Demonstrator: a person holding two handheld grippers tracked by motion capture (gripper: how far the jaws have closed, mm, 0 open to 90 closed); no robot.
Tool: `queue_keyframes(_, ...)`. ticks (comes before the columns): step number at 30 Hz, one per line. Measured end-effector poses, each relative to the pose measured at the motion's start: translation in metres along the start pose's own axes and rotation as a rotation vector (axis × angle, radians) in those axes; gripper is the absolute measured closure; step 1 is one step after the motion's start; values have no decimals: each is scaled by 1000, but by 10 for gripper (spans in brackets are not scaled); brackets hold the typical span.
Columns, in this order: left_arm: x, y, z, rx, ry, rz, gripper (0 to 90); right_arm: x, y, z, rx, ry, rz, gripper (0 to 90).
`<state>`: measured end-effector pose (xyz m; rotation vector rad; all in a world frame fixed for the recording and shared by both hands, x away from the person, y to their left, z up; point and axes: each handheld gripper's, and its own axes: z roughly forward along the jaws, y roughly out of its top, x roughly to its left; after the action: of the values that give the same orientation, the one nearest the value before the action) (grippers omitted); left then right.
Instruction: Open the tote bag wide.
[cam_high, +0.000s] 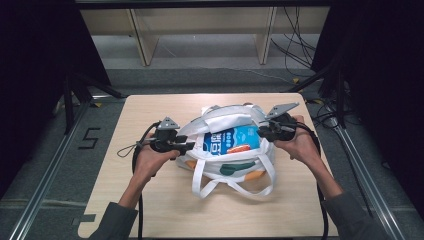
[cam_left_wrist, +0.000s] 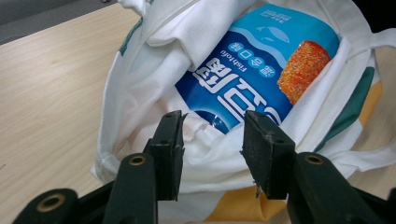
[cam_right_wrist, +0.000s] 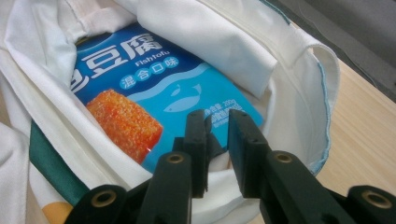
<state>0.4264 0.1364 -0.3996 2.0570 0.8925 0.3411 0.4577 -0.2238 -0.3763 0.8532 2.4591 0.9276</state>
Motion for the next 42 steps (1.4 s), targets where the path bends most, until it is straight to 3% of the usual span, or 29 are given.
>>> queue_keyframes(6,-3,-3,-3,-10,-4,0,478,0,-2,-3,1,1,2,656)
queue_keyframes(7,-4,-3,-4,-7,-10,2,442,1,-4,-3,-27,-15,24,624)
queue_keyframes(11,-8,-6,-7,-12,-13,-2,405,3,-5,-8,-11,-1,27,587)
queue_keyframes(12,-10,-7,-10,-14,-24,-6,389,5,-6,-10,-34,-11,14,568)
queue_keyframes(20,-19,-14,-21,-31,-48,4,350,9,-13,-22,-55,-3,29,517)
queue_keyframes(26,-22,-22,-24,-28,-36,25,340,13,-27,-27,-90,1,50,494)
queue_keyframes(30,-22,-26,-25,-29,-32,13,330,17,-37,-29,-122,-7,55,486)
queue_keyframes(31,-22,-27,-25,-31,-25,14,327,19,-39,-30,-119,-1,79,485)
queue_keyframes(35,-23,-29,-25,-36,-24,11,324,20,-46,-27,-108,3,95,472)
queue_keyframes(37,-23,-30,-26,-37,-23,14,322,19,-47,-26,-117,-1,82,465)
queue_keyframes(38,-23,-32,-25,-55,-24,6,319,21,-49,-26,-93,17,112,457)
queue_keyframes(40,-22,-32,-27,-37,-19,25,314,19,-52,-25,-123,-6,88,447)
queue_keyframes(42,-23,-35,-28,-44,-10,21,310,19,-53,-27,-123,-3,94,447)
